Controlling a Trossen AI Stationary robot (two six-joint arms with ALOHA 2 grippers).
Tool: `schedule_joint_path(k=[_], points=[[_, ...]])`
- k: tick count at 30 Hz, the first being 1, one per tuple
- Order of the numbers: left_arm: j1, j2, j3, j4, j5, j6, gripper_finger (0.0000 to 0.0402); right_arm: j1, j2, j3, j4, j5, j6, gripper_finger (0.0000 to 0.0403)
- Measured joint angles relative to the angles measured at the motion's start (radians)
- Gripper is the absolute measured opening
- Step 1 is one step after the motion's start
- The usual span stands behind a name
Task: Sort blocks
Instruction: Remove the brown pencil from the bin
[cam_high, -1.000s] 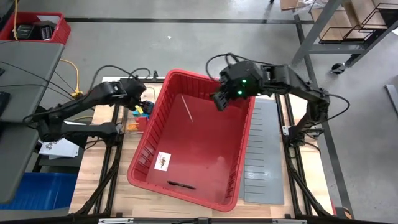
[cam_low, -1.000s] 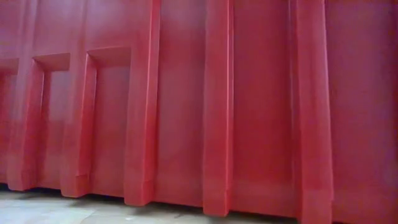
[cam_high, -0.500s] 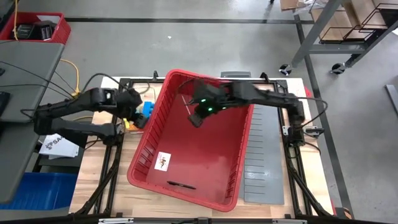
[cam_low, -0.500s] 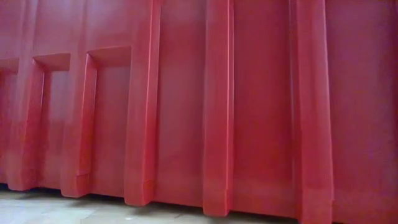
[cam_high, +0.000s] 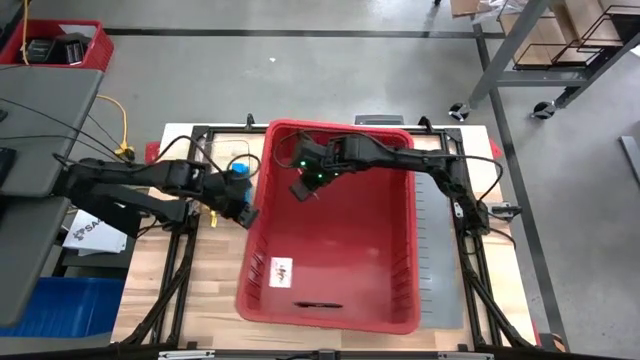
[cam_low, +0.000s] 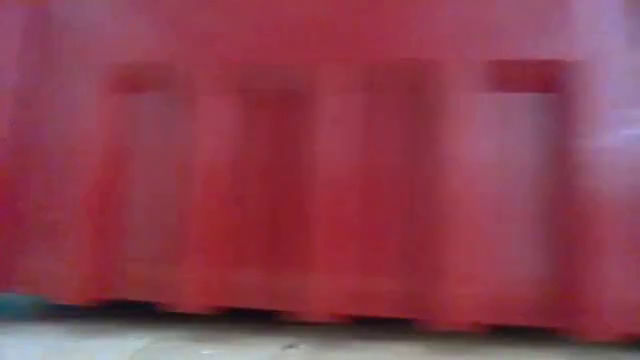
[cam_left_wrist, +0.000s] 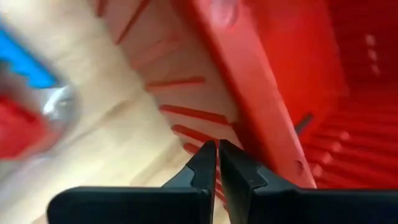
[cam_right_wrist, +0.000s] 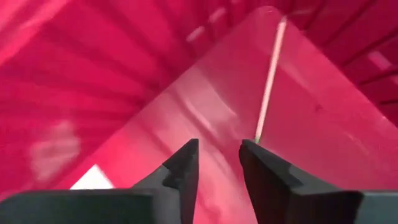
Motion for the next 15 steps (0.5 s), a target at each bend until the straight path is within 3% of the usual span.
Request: schedule_joint_path(k=[4, 15], points=[[-0.037, 0.024, 0.002, 0.08, -0.005, -0.014, 0.0005, -0.004, 0.042, 0.0, -0.011, 0.017, -0.004, 0.0132], [-0.055, 0.033, 0.003, 0.075, -0.019, -0.015, 0.0003, -0.056, 0.193, 0.0, -0.022, 0.004, -0.018, 0.019]])
